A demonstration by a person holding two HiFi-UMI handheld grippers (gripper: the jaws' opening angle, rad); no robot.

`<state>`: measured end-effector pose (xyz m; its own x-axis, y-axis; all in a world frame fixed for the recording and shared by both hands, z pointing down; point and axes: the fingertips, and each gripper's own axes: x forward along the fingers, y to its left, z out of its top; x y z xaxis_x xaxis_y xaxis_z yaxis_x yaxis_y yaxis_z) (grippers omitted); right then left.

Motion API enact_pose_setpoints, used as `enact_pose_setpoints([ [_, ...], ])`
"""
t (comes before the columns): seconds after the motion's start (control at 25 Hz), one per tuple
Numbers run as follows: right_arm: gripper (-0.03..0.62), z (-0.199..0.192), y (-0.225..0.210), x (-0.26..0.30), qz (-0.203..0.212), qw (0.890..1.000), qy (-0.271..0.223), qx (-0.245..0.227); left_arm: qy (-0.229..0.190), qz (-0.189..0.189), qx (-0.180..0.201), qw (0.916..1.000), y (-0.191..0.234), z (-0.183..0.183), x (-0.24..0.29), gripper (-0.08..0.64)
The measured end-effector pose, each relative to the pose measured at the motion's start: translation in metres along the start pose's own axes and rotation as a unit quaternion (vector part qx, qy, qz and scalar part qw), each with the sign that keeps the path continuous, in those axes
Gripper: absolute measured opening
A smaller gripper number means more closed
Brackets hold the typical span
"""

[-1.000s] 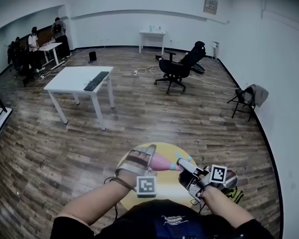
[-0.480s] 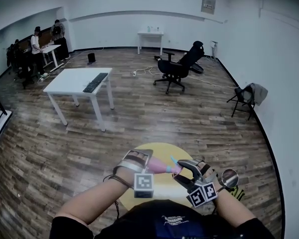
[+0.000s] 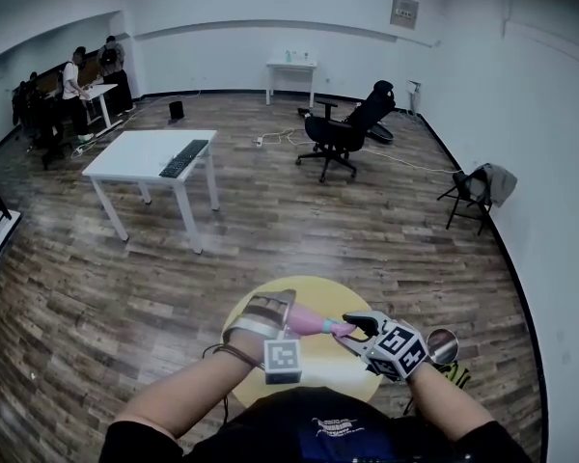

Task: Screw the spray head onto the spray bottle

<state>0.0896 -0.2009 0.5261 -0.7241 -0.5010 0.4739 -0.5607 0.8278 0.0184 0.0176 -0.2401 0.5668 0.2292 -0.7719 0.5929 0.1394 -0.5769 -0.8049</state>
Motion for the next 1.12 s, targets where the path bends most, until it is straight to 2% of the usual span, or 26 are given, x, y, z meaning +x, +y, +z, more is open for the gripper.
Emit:
enact_pose_setpoints([
  [0.04,0.172,0.004,0.004,0.000,-0.013,0.999,-0.002,-0.046,-0.007,-0.011,-0.014,0.9998,-0.002,-0.002,0.000,0.479],
  [0.08,0.178,0.007,0.008,-0.001,-0.030,0.993,-0.001,-0.114,-0.013,-0.023,-0.027,0.9993,-0.003,-0.006,0.001,0.479],
  [0.12,0.293,0.008,0.012,-0.003,-0.049,0.979,0.005,-0.197,-0.014,-0.031,-0.037,0.9987,-0.002,-0.010,0.001,0.479],
  [0.16,0.374,0.006,0.015,-0.006,-0.067,0.956,0.017,-0.284,-0.012,-0.033,-0.040,0.9986,0.001,-0.015,0.002,0.480],
  [0.2,0.374,0.002,0.018,-0.007,-0.079,0.929,0.030,-0.360,-0.009,-0.030,-0.034,0.9989,0.003,-0.019,0.002,0.480],
  [0.24,0.374,-0.001,0.022,-0.007,-0.082,0.906,0.040,-0.413,-0.007,-0.026,-0.020,0.9994,0.005,-0.022,0.001,0.480],
  [0.28,0.372,-0.004,0.027,-0.004,-0.077,0.892,0.047,-0.444,-0.006,-0.022,-0.003,0.9997,0.005,-0.023,0.000,0.480],
  [0.36,0.341,-0.006,0.035,0.003,-0.062,0.881,0.057,-0.465,-0.008,-0.014,0.026,0.9995,0.005,-0.017,-0.004,0.480],
  [0.4,0.274,-0.006,0.036,0.005,-0.060,0.884,0.056,-0.460,-0.010,-0.008,0.038,0.9992,0.006,-0.013,-0.005,0.480],
  [0.44,0.215,-0.004,0.035,0.006,-0.057,0.897,0.050,-0.436,-0.011,-0.003,0.047,0.9988,0.007,-0.008,-0.006,0.480],
  [0.48,0.105,-0.001,0.032,0.004,-0.048,0.920,0.040,-0.387,-0.014,0.001,0.048,0.9987,0.008,-0.005,-0.006,0.480],
  [0.52,0.078,0.003,0.029,0.002,-0.030,0.947,0.027,-0.320,-0.017,0.002,0.044,0.9989,0.008,-0.003,-0.006,0.479],
  [0.56,0.085,0.006,0.026,-0.001,-0.009,0.968,0.017,-0.250,-0.018,0.003,0.040,0.9990,0.008,-0.001,-0.006,0.479],
  [0.6,0.097,0.007,0.023,-0.003,0.010,0.983,0.010,-0.186,-0.014,0.007,0.038,0.9991,0.008,-0.001,-0.005,0.479],
  [0.68,0.109,0.006,0.017,-0.005,0.047,0.997,0.003,-0.067,-0.005,0.027,0.034,0.9990,0.011,0.002,-0.002,0.479],
  [0.72,0.110,0.004,0.015,-0.005,0.069,0.998,-0.001,0.001,-0.001,0.047,0.033,0.9984,0.016,0.004,-0.001,0.477],
  [0.76,0.110,0.003,0.014,-0.005,0.096,0.992,-0.007,0.078,0.000,0.076,0.030,0.9967,0.023,0.006,-0.001,0.477],
  [0.8,0.110,0.002,0.014,-0.005,0.124,0.979,-0.016,0.159,-0.002,0.107,0.026,0.9939,0.032,0.009,-0.002,0.477],
  [0.84,0.110,0.001,0.015,-0.004,0.150,0.960,-0.024,0.236,0.000,0.119,0.027,0.9925,0.035,0.009,-0.002,0.477],
  [0.88,0.111,-0.001,0.017,-0.002,0.168,0.940,-0.031,0.294,0.006,0.098,0.033,0.9946,0.027,0.006,0.001,0.477],
  [0.92,0.112,-0.003,0.018,0.000,0.174,0.930,-0.035,0.323,0.010,0.063,0.040,0.9971,0.015,0.002,0.004,0.477],
  [0.96,0.114,-0.003,0.019,0.003,0.169,0.932,-0.039,0.318,0.010,0.035,0.040,0.9985,0.006,0.000,0.007,0.478],
  [1.0,0.115,-0.001,0.020,0.003,0.154,0.945,-0.045,0.284,0.007,0.015,0.032,0.9994,0.001,-0.004,0.009,0.479],
  [1.04,0.137,0.005,0.020,0.000,0.132,0.964,-0.054,0.225,0.004,0.002,0.017,0.9998,0.000,-0.007,0.011,0.479],
  [1.08,0.247,0.011,0.020,-0.005,0.102,0.982,-0.059,0.146,0.003,-0.003,0.004,1.0000,0.002,-0.012,0.011,0.480],
  [1.12,0.305,0.013,0.018,-0.011,0.065,0.995,-0.053,0.046,0.008,-0.001,0.001,1.0000,0.005,-0.017,0.011,0.480],
])
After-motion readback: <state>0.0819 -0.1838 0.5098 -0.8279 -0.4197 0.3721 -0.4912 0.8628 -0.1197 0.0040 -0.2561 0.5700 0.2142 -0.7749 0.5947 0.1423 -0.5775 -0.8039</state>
